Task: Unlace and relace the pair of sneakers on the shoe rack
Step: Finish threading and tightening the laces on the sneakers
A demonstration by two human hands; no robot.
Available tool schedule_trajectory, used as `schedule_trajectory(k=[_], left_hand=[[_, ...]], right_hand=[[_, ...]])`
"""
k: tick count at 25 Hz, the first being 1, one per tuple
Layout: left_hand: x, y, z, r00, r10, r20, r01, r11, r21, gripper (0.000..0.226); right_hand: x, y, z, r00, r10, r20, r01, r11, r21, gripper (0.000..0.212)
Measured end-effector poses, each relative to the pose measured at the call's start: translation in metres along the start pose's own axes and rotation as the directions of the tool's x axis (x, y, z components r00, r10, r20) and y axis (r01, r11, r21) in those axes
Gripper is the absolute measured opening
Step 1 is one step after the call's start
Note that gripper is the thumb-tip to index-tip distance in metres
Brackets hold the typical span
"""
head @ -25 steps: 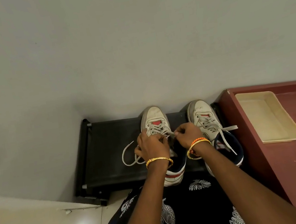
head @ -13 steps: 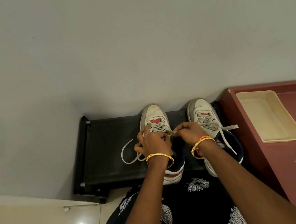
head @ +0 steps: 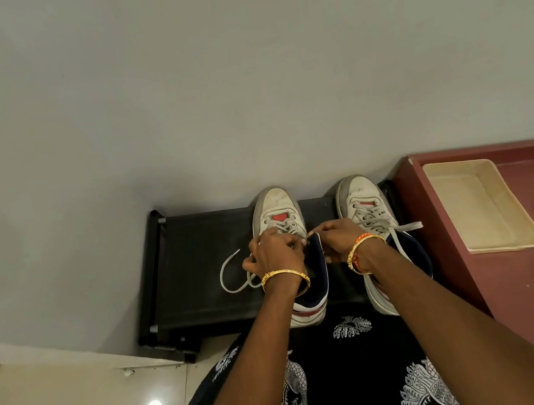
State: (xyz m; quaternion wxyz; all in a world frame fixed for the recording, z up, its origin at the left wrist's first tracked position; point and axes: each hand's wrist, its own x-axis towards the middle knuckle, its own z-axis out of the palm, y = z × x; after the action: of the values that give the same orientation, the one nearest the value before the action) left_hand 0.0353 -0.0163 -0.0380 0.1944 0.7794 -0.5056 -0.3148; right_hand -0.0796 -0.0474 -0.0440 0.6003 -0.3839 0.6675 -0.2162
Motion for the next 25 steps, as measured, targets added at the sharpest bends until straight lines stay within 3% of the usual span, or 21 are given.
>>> schedule_trajectory(k=[2, 4, 6, 8, 11, 14, 17, 21, 25], left_hand=[[-0.004, 0.001, -0.003, 1.000, 0.029, -0.003, -0.029, 0.999, 0.031, 0.020], [-0.015, 0.000, -0.003, 0.993, 0.116, -0.016, -0.112, 0.980, 0.163, 0.028], [-0.030, -0.004, -0.003, 0.977, 0.210, -0.044, -0.189, 0.939, 0.288, 0.035], [-0.041, -0.008, 0.000, 0.946, 0.306, -0.107, -0.263, 0.917, 0.299, 0.033], [-0.053, -0.004, 0.006, 0.924, 0.383, -0.015, -0.378, 0.916, 0.136, 0.027], [-0.060, 0.001, 0.012, 0.951, 0.252, 0.179, -0.291, 0.924, 0.247, 0.033], [-0.057, -0.001, 0.011, 0.962, 0.202, 0.182, -0.252, 0.914, 0.317, 0.037], [-0.056, -0.001, 0.005, 0.960, 0.193, 0.203, -0.243, 0.934, 0.260, 0.036], [-0.055, -0.003, 0.001, 0.964, 0.161, 0.214, -0.198, 0.966, 0.166, 0.035]], right_hand=[[0.000, 0.000, -0.002, 0.993, -0.101, -0.067, 0.087, 0.980, -0.180, 0.015], [-0.005, -0.006, -0.009, 0.954, -0.204, -0.217, 0.153, 0.960, -0.233, 0.014], [-0.018, -0.021, -0.026, 0.877, -0.296, -0.378, 0.270, 0.955, -0.121, 0.017], [-0.037, -0.045, -0.046, 0.810, -0.349, -0.472, 0.410, 0.912, 0.028, 0.019], [-0.076, -0.078, -0.056, 0.804, -0.443, -0.398, 0.555, 0.799, 0.233, 0.021], [-0.102, -0.090, -0.041, 0.764, -0.555, -0.329, 0.621, 0.770, 0.143, 0.027], [-0.117, -0.095, -0.033, 0.697, -0.644, -0.316, 0.690, 0.723, 0.047, 0.030], [-0.144, -0.119, -0.042, 0.553, -0.770, -0.318, 0.817, 0.576, 0.026, 0.034], [-0.168, -0.120, -0.033, 0.508, -0.825, -0.248, 0.849, 0.528, -0.016, 0.033]])
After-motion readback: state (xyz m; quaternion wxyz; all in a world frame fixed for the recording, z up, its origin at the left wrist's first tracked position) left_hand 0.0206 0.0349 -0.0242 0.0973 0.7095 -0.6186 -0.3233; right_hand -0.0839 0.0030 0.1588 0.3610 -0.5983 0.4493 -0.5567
